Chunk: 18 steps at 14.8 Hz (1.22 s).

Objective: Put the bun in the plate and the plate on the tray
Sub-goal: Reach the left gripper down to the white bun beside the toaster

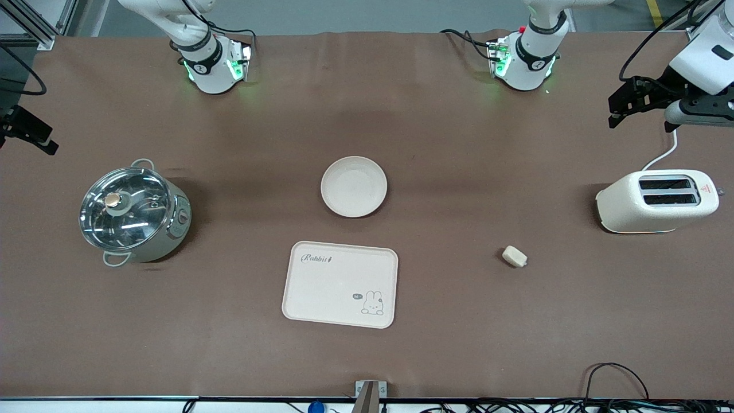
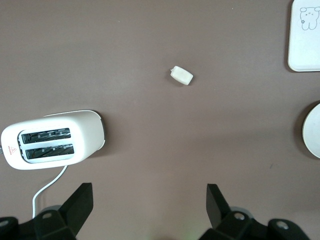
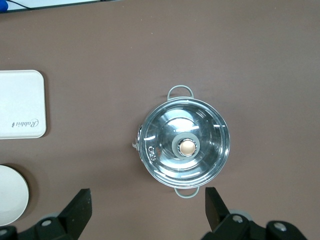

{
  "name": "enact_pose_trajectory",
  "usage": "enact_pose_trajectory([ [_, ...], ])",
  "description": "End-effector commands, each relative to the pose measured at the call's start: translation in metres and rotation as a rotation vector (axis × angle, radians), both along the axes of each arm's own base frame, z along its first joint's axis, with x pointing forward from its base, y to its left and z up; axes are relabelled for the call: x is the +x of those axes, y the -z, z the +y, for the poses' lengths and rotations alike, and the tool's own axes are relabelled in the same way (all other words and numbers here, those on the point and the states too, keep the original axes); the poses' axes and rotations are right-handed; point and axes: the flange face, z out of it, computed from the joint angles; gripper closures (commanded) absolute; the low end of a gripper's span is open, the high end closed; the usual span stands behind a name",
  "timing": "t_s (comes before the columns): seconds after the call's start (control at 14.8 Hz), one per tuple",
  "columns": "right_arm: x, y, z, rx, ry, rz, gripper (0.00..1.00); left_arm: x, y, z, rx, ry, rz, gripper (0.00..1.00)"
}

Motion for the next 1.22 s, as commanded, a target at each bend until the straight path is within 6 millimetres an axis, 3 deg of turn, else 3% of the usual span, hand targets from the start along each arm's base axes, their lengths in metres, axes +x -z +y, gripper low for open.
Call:
enact_pose_trajectory([
  [0.0, -0.001, 0.001, -0.001, 0.000, -0.009, -0.011, 0.00, 0.002, -0.004, 0.002, -0.019, 0.004, -0.008, 0.00],
  [0.2, 0.001, 0.003, 0.000, 0.000, -0.009, -0.006, 0.00, 0.018, 0.010, 0.001, -0.022, 0.004, 0.018, 0.00],
  [0.47, 0.004, 0.006, 0.003, 0.002, -0.006, -0.007, 0.00, 0.056, 0.063, -0.012, -0.035, 0.018, 0.049, 0.00],
  [0.81, 0.003, 0.008, 0.004, 0.004, -0.003, 0.005, 0.00, 0.096, 0.157, -0.026, -0.056, -0.115, 0.049, 0.00],
  [1.15, 0.003, 0.008, 0.010, 0.005, -0.018, 0.009, 0.00, 0.124, 0.275, -0.064, -0.088, -0.397, 0.057, 0.00],
])
